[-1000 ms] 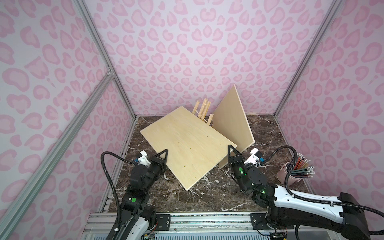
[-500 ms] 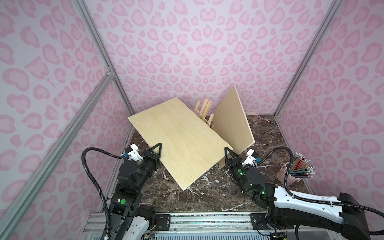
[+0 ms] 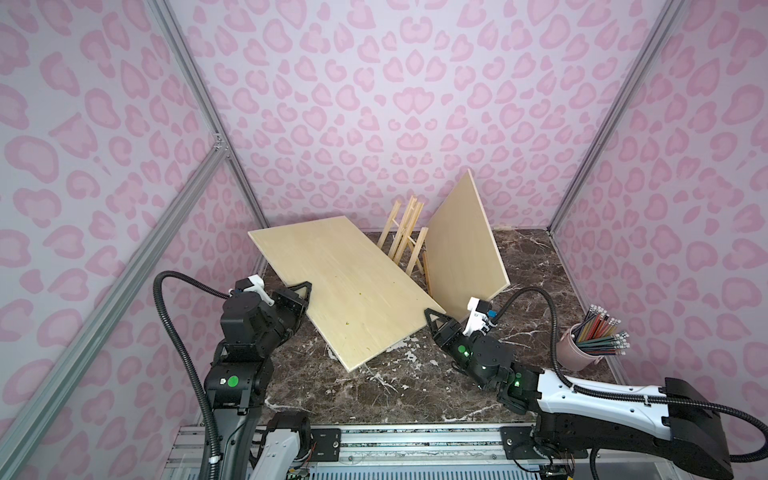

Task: Disassemble the easel
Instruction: Place the easel at the corner of the board.

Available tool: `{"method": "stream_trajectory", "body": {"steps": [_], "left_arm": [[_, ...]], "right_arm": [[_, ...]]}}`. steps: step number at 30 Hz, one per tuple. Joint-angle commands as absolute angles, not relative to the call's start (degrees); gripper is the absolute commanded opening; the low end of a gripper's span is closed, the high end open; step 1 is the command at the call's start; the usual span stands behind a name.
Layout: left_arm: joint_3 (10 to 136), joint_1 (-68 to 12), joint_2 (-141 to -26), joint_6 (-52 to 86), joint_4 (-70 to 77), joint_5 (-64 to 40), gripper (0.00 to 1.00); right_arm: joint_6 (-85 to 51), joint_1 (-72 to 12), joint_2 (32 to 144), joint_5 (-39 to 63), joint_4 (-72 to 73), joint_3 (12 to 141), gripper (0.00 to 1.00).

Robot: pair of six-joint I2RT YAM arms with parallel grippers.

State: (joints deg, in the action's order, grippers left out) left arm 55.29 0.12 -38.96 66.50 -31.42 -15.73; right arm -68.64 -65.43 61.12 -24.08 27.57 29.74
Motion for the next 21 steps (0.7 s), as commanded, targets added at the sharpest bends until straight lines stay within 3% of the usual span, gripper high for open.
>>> {"method": "stream_trajectory", "body": {"steps": [1, 5, 13, 16, 21], "left_arm": [[56.25, 1.56, -39.50, 56.24, -31.48, -18.99, 0.03], [56.43, 3.65, -41.05, 56.10, -31.91, -20.25, 0.03], [58.99, 9.73, -45.61, 51.64, -33.37, -26.04, 0.03], [59.14, 12.11, -47.20, 49.48, -33.25, -28.11, 0.03], [58.96, 15.60, -51.44, 45.86, -33.11, -32.05, 0.03]], "right_arm": [[-60.60, -65.50, 60.83, -18.63, 31.72, 29.24, 0.49], [-60.55, -64.63, 60.69, -17.22, 31.52, 28.67, 0.53], [-59.42, -63.64, 59.65, -13.23, 28.75, 28.19, 0.70], [-58.77, -63.68, 58.94, -12.45, 28.78, 27.44, 0.81], [-56.38, -63.68, 57.21, -11.40, 26.68, 27.00, 0.88]]}}
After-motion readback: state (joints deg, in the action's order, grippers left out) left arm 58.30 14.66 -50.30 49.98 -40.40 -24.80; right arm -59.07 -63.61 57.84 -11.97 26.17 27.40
